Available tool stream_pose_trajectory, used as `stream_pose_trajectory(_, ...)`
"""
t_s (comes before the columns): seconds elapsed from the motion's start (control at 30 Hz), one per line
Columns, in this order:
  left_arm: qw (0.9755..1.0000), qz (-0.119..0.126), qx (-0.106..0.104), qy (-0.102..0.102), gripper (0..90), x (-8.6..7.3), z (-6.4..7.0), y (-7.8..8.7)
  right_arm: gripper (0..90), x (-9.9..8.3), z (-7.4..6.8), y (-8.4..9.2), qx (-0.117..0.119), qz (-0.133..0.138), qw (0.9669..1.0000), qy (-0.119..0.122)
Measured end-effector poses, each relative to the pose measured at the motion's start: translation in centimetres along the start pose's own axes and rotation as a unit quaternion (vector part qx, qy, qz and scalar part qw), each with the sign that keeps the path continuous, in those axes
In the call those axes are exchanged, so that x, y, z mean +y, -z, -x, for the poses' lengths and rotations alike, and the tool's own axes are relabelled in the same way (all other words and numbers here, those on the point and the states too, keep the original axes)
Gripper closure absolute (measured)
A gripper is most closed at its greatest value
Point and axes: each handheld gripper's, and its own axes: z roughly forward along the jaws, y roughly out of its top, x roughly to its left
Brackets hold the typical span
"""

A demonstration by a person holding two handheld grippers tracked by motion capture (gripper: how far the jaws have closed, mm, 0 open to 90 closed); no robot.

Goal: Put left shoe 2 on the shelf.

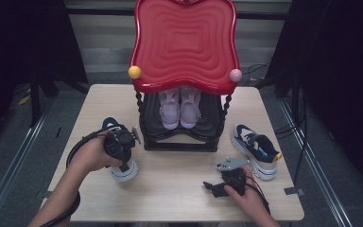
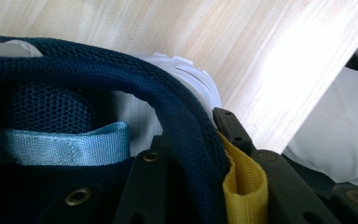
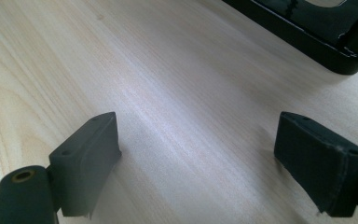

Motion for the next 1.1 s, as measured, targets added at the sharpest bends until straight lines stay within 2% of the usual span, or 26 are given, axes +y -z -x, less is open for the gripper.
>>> stream_pose_trajectory(0.1, 1.0, -0.003, 0.0, 0.003, 75.5, 0.1, 0.0, 0.7, 13.3, 0.0, 0.0, 0.0, 0.0, 0.0, 1.0, 0.0)
stream_pose_trajectory(0.2, 1.0, -0.007, 0.005, -0.003, 75.5, 0.1, 0.0, 1.6, 13.3, 0.0, 0.0, 0.0, 0.0, 0.0, 1.0, 0.0)
stream_pose_trajectory(0.27, 1.0, -0.001, 0.003, 0.005, 75.5, 0.2, 0.1, 2.1, 13.3, 0.0, 0.0, 0.0, -0.002, 0.001, 1.0, 0.001)
stream_pose_trajectory(0.3, 0.9999, -0.009, 0.007, -0.003, 75.5, 0.2, 0.1, 2.4, 13.3, 0.0, 0.0, 0.0, 0.0, 0.001, 1.0, 0.0)
stream_pose_trajectory(0.37, 0.9999, -0.009, 0.008, -0.003, 75.5, 0.3, 0.2, 3.1, 13.3, 0.0, 0.0, 0.0, -0.002, 0.001, 1.0, 0.001)
stream_pose_trajectory(0.4, 0.9998, -0.012, 0.009, -0.009, 75.5, 0.4, 0.2, 3.4, 13.3, 0.0, 0.0, 0.0, 0.0, 0.0, 1.0, 0.0)
stream_pose_trajectory(0.47, 0.9999, -0.008, 0.01, -0.005, 75.5, 0.5, 0.4, 3.9, 13.3, 0.0, 0.0, 0.0, 0.0, 0.0, 1.0, 0.0)
stream_pose_trajectory(0.53, 0.9997, -0.013, 0.013, -0.013, 75.5, 0.6, 0.4, 4.5, 13.3, 0.0, 0.0, 0.0, 0.0, 0.0, 1.0, 0.0)
stream_pose_trajectory(0.57, 0.9999, -0.009, 0.012, -0.006, 75.6, 0.6, 0.5, 4.7, 13.3, 0.0, 0.0, 0.0, -0.001, 0.0, 1.0, 0.001)
stream_pose_trajectory(0.63, 0.9998, -0.011, 0.014, -0.008, 75.6, 0.7, 0.5, 5.4, 13.3, 0.0, 0.0, 0.0, 0.001, 0.0, 1.0, 0.0)
stream_pose_trajectory(0.7, 0.9999, -0.004, 0.014, 0.0, 75.5, 0.8, 0.7, 5.9, 13.3, 0.0, 0.0, 0.0, 0.001, 0.0, 1.0, 0.0)
stream_pose_trajectory(1.1, 0.9997, 0.001, 0.021, -0.011, 75.5, 1.0, 1.0, 9.4, 13.3, 0.0, 0.0, 0.0, 0.0, 0.0, 1.0, 0.001)
